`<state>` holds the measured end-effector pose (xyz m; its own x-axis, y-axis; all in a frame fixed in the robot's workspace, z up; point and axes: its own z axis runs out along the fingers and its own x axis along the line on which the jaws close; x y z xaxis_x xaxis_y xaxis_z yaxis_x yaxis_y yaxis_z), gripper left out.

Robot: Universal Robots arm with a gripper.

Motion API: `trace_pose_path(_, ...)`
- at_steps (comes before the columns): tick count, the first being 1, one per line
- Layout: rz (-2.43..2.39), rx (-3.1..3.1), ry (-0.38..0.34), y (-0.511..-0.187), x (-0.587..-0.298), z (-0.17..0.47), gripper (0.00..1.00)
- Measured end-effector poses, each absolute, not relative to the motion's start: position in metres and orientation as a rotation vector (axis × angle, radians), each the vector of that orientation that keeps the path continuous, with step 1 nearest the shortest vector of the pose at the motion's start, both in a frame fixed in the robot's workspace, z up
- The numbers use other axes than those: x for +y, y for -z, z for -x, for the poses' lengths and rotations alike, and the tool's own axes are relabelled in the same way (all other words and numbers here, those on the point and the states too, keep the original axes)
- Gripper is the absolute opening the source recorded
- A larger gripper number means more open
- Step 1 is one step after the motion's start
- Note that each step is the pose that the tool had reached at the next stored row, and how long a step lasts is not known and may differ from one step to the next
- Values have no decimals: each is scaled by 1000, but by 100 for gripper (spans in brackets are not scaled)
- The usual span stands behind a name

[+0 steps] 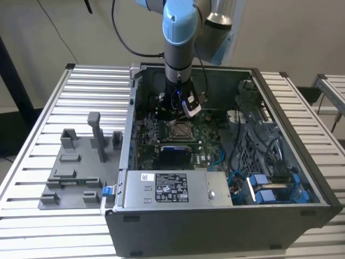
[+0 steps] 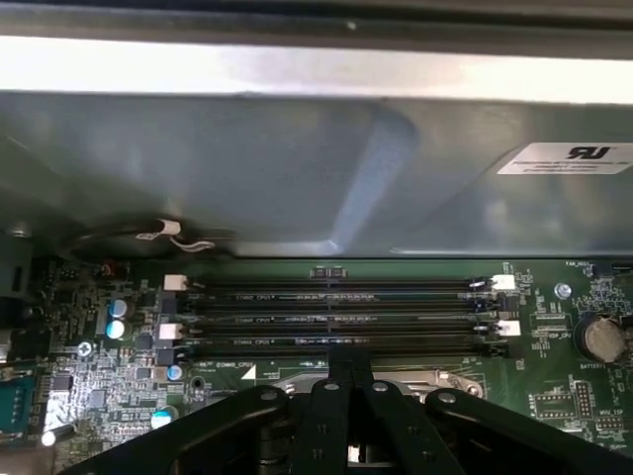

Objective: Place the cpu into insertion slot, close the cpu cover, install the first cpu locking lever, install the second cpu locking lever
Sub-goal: 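Install the first cpu locking lever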

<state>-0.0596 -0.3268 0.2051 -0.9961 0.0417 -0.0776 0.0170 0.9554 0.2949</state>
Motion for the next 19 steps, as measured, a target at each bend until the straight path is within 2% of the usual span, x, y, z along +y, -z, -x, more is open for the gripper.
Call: trace_pose_path(19, -18, 3027, -456, -201, -327, 42, 11)
